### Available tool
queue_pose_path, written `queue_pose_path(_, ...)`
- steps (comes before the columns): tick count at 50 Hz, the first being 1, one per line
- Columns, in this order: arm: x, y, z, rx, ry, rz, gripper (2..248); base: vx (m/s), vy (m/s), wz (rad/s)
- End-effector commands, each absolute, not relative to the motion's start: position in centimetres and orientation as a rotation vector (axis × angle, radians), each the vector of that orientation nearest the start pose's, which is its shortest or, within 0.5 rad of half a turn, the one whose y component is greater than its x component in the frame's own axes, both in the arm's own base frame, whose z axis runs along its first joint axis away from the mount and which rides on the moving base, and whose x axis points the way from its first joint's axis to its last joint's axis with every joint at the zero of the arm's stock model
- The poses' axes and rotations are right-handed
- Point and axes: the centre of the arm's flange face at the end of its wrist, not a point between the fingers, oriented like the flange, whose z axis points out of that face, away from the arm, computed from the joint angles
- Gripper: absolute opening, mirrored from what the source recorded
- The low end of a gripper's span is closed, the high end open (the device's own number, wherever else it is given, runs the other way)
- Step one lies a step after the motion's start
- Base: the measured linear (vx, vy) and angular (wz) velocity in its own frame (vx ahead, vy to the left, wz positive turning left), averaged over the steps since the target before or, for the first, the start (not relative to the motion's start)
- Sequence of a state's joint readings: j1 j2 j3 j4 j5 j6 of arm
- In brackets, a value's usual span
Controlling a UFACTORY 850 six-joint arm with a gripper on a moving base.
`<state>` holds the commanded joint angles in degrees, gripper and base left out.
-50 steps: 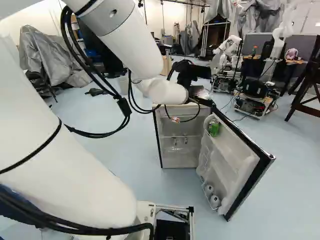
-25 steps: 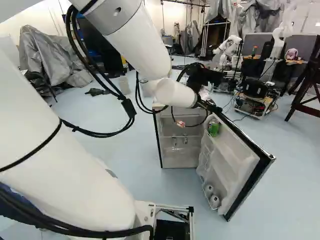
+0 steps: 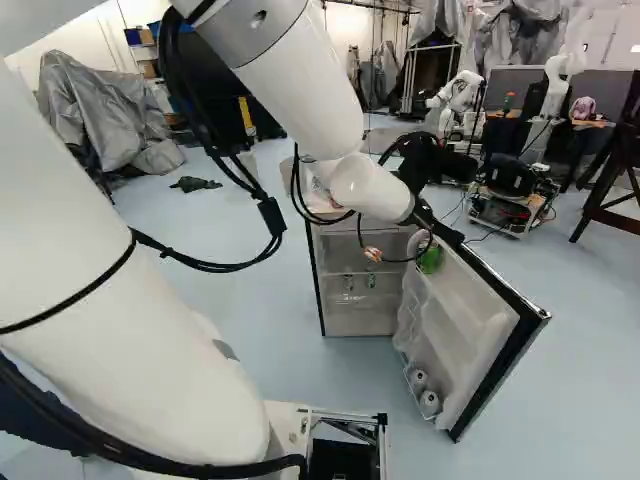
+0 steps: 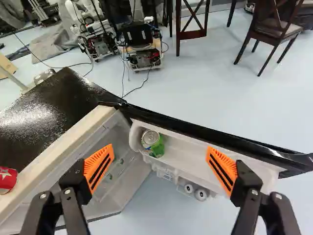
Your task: Grab a drink from the fridge
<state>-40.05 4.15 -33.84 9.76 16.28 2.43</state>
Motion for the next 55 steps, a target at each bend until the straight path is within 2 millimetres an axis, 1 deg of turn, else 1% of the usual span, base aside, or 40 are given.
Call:
queue_pose_path(18, 32.0, -30.6, 45.4, -2.693, 1.52, -1.411, 247, 0.0, 0.0, 0.0)
queue_pose_path(38, 31.8, -33.7, 47.0, -2.628, 1.641, -1.405, 247, 0.0, 0.0, 0.0)
queue_pose_path(55, 31.9, -36.4, 46.8, -2.578, 1.744, -1.307, 247, 0.0, 0.0, 0.0)
